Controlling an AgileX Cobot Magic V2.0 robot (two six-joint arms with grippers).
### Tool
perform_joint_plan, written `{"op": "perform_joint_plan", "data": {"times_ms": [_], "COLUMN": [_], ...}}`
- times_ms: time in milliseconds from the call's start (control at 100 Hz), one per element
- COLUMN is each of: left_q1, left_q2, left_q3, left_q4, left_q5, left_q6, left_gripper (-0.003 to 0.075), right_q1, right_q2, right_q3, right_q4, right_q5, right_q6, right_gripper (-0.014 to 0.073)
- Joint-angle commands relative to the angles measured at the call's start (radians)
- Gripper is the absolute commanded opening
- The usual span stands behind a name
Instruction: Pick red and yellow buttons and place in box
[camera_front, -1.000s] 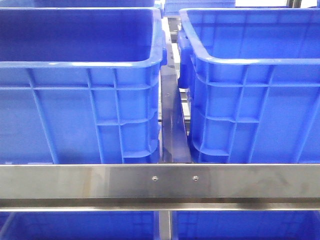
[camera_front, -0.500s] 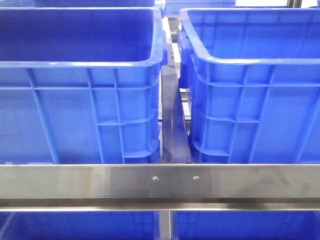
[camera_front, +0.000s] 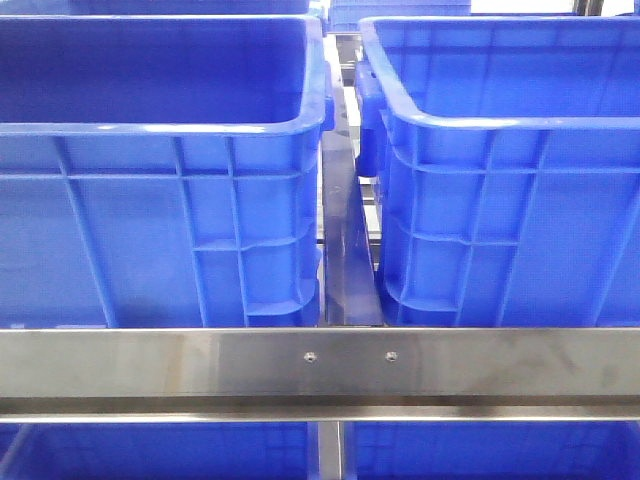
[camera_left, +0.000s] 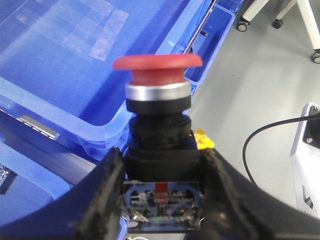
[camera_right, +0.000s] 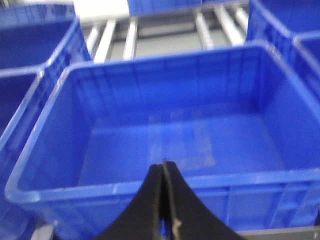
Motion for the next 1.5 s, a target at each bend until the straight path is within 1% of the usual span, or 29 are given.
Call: {"op": "perform_joint_plan", "data": {"times_ms": [0, 210, 280, 330, 350, 360, 370, 400, 420, 470, 490, 540, 590, 640, 740, 840, 960, 1100, 1200, 1270, 1370, 1490], "left_q1": [-0.004, -0.004, -0.004, -0.004, -0.004, -0.004, -0.004, -0.004, -0.004, -0.004, -0.004, -0.004, -0.004, -0.004, -0.004, -0.004, -0.004, -0.004, -0.004, -0.004, -0.004, -0.004], "left_q2": [-0.030, -0.030, -0.030, -0.030, -0.030, -0.030, -0.030, -0.030, -0.030, -0.030, -0.030, -0.030, -0.030, -0.030, -0.030, -0.030, -0.030, -0.030, -0.030, -0.030, -0.030, -0.030], "left_q3": [-0.029, -0.029, -0.029, -0.029, -0.029, -0.029, -0.029, -0.029, -0.029, -0.029, -0.029, -0.029, -0.029, -0.029, -0.029, -0.029, -0.029, -0.029, -0.029, -0.029, -0.029, -0.029], "left_q4": [-0.014, -0.014, -0.014, -0.014, -0.014, -0.014, -0.014, -0.014, -0.014, -0.014, -0.014, -0.014, -0.014, -0.014, -0.014, -0.014, -0.014, -0.014, -0.014, -0.014, -0.014, -0.014], "left_q5": [-0.053, -0.053, -0.053, -0.053, -0.052, -0.052, -0.052, -0.052, -0.052, -0.052, -0.052, -0.052, -0.052, -0.052, -0.052, -0.052, -0.052, -0.052, -0.052, -0.052, -0.052, -0.052], "left_q6": [0.005, 0.005, 0.005, 0.005, 0.005, 0.005, 0.005, 0.005, 0.005, 0.005, 0.005, 0.005, 0.005, 0.005, 0.005, 0.005, 0.005, 0.005, 0.005, 0.005, 0.005, 0.005], "left_gripper": [-0.0019, -0.0019, -0.0019, -0.0019, -0.0019, -0.0019, -0.0019, -0.0019, -0.0019, -0.0019, -0.0019, -0.0019, -0.0019, -0.0019, -0.0019, -0.0019, -0.0019, -0.0019, -0.0019, -0.0019, -0.0019, -0.0019], "right_q1": [-0.004, -0.004, -0.004, -0.004, -0.004, -0.004, -0.004, -0.004, -0.004, -0.004, -0.004, -0.004, -0.004, -0.004, -0.004, -0.004, -0.004, -0.004, -0.004, -0.003, 0.018, 0.075], "right_q2": [0.083, 0.175, 0.192, 0.199, 0.201, 0.202, 0.204, 0.205, 0.208, 0.209, 0.209, 0.209, 0.210, 0.210, 0.218, 0.257, 0.342, 0.460, 0.531, 0.572, 0.615, 0.651], "right_q3": [-0.089, -0.107, -0.107, -0.107, -0.107, -0.107, -0.107, -0.106, -0.106, -0.106, -0.106, -0.106, -0.106, -0.106, -0.106, -0.106, -0.106, -0.106, -0.106, -0.108, -0.109, -0.109], "right_q4": [0.048, 0.175, 0.211, 0.246, 0.257, 0.274, 0.274, 0.305, 0.317, 0.358, 0.368, 0.416, 0.465, 0.522, 0.669, 0.842, 1.049, 1.239, 1.329, 1.365, 1.378, 1.378], "right_q5": [0.025, 0.027, 0.027, 0.027, 0.027, 0.027, 0.027, 0.027, 0.027, 0.025, 0.024, 0.023, 0.021, 0.021, 0.027, 0.049, 0.113, 0.201, 0.256, 0.282, 0.282, 0.265], "right_q6": [0.000, 0.000, 0.000, 0.000, 0.000, 0.000, 0.000, 0.000, 0.000, 0.000, 0.000, 0.000, -0.004, -0.025, -0.113, -0.243, -0.393, -0.542, -0.615, -0.647, -0.661, -0.678], "right_gripper": [-0.0068, -0.0064, -0.0032, 0.0029, 0.0064, 0.0104, 0.0104, 0.0177, 0.0209, 0.0340, 0.0373, 0.0492, 0.0566, 0.0605, 0.0611, 0.0611, 0.0611, 0.0611, 0.0611, 0.0611, 0.0611, 0.0611]}}
